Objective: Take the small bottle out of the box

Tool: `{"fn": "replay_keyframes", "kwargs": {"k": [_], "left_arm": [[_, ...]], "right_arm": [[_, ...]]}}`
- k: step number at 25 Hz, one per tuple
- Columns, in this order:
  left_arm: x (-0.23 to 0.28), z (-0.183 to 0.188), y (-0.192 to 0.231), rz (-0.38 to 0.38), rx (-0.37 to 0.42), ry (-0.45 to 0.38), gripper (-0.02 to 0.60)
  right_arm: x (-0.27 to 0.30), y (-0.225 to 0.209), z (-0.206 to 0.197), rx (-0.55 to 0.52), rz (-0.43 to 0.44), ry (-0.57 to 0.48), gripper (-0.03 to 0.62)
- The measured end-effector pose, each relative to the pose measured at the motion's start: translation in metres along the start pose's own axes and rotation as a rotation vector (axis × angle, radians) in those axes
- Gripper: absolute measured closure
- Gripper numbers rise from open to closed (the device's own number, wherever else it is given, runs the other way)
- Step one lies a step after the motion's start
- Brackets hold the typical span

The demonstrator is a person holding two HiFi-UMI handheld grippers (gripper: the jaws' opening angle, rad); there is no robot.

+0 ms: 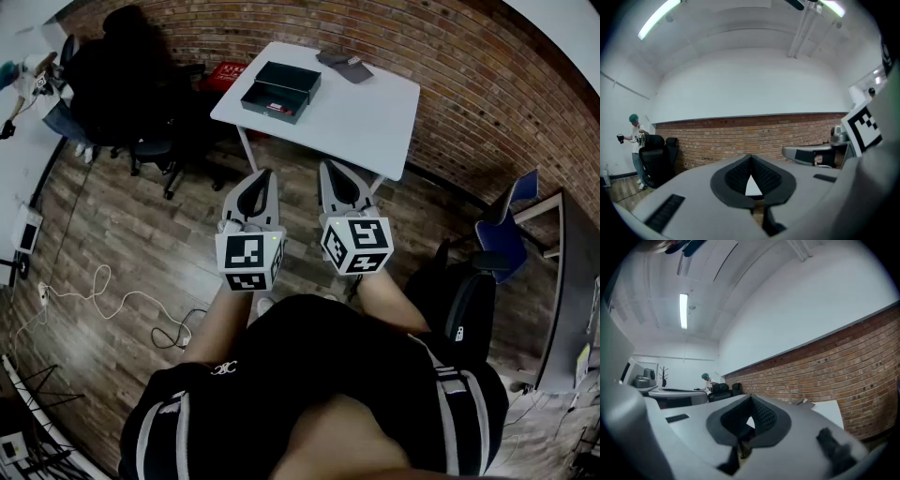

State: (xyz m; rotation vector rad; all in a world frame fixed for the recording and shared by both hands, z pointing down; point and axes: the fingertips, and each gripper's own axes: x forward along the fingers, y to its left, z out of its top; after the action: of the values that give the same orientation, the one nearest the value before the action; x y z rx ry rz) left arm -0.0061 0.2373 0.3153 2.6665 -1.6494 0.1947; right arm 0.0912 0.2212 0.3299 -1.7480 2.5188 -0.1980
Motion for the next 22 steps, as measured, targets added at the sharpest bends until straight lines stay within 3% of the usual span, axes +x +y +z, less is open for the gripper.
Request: {"fn": "replay_keyframes", "kwargs": {"k": [14, 22], "left_arm": [[-0.006, -0.008, -0.002, 0.001, -0.003, 0.007, 0.569], [0.001, -0.015, 0.018, -0.007, -0.04, 0.018, 0.569]], "right_arm": [[0.004, 0.014, -0.009, -0.002, 0.035, 0.016, 0.568], [0.017, 0.024, -0.011, 0.029, 0.042, 0.014, 0.568]]}}
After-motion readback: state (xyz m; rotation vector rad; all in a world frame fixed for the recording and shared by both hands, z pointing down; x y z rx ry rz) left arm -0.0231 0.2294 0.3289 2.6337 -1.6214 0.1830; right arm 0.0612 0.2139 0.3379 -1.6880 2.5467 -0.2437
